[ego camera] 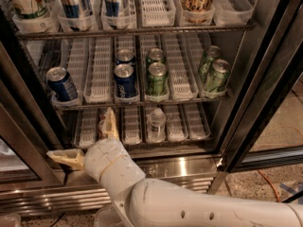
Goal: Pick pepsi can from middle shelf of fridge
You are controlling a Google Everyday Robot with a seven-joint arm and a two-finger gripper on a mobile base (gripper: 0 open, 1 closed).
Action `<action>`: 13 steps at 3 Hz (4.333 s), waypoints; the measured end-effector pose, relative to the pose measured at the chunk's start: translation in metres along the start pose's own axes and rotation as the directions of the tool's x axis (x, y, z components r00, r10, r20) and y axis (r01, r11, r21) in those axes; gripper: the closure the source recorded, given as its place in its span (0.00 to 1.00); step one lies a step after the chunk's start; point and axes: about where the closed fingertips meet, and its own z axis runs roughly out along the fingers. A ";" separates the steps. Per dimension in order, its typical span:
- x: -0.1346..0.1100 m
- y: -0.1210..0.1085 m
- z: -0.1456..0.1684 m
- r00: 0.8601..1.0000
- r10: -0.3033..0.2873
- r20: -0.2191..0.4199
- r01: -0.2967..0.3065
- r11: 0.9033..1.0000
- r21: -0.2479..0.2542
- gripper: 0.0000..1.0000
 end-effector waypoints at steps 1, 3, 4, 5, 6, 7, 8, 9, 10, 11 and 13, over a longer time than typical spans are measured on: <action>0.000 0.002 0.000 1.000 0.009 0.007 -0.009 1.000 0.005 0.00; 0.002 -0.015 0.027 0.995 0.064 0.075 -0.069 0.995 0.065 0.00; -0.006 -0.024 0.056 0.995 0.050 0.092 -0.056 0.996 0.066 0.00; -0.006 -0.024 0.056 0.995 0.050 0.092 -0.056 0.996 0.066 0.00; -0.006 -0.024 0.056 0.995 0.050 0.092 -0.056 0.996 0.066 0.20; -0.006 -0.024 0.056 0.995 0.050 0.092 -0.056 0.996 0.066 0.28; -0.006 -0.024 0.056 0.995 0.050 0.092 -0.056 0.996 0.066 0.24; -0.006 -0.024 0.056 0.995 0.050 0.092 -0.056 0.996 0.066 0.23; -0.006 -0.024 0.057 0.994 0.051 0.092 -0.057 0.996 0.066 0.29; -0.008 -0.026 0.060 0.994 0.053 0.091 -0.057 0.997 0.050 0.28; -0.016 -0.027 0.083 0.994 0.044 0.101 -0.044 0.999 -0.005 0.28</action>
Offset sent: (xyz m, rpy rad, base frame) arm 0.0280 -0.0012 -0.0019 0.1155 -0.0210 -0.0864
